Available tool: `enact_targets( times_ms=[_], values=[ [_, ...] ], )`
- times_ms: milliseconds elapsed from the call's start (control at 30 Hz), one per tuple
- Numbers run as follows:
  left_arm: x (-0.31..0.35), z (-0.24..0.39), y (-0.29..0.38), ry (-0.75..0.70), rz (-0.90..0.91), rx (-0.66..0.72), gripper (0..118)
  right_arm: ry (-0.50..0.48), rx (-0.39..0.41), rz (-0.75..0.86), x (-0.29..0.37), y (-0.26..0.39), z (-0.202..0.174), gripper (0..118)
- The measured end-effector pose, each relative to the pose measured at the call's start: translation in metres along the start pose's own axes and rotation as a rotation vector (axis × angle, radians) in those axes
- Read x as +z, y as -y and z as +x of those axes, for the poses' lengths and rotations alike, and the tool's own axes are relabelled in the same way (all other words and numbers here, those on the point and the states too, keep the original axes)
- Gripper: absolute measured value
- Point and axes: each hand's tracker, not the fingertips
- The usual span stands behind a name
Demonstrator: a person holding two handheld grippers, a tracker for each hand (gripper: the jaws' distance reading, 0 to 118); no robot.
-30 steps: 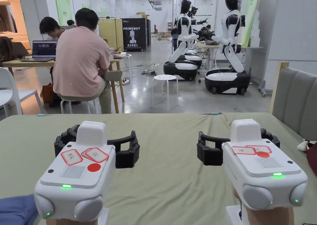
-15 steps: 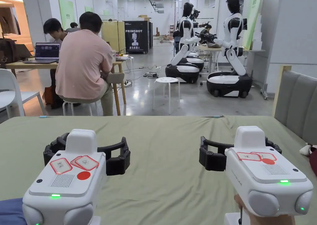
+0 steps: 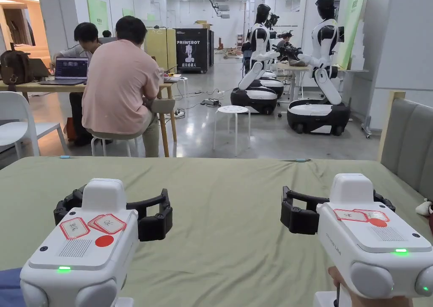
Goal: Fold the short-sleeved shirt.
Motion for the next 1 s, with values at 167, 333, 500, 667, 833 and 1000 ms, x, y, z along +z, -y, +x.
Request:
enact_targets(
  times_ms=[167,333,500,667,833,1000],
  values=[
    [0.002,-0.002,0.000,0.005,0.004,0.006,118,-0.009,0.018,-0.004,0.001,0.001,0.002,118],
    [0.003,-0.002,-0.001,0.004,0.003,-0.001,118,-0.045,0.007,-0.083,-0.006,0.001,0.008,118],
    [0.003,-0.002,-0.002,0.008,0.002,0.002,118,0.131,-0.068,-0.117,-0.004,0.000,0.016,118],
    [0.002,-0.001,-0.001,-0.003,-0.005,-0.001,118,0.105,-0.073,-0.150,0.000,-0.004,0.024,118],
    [0.001,0.001,0.000,-0.002,-0.009,0.005,118,0.029,-0.135,-0.133,0.006,-0.004,0.025,118],
    [0.001,0.003,0.001,0.002,-0.023,-0.002,118,0.083,-0.089,-0.168,0.001,-0.004,0.029,118]
  ],
)
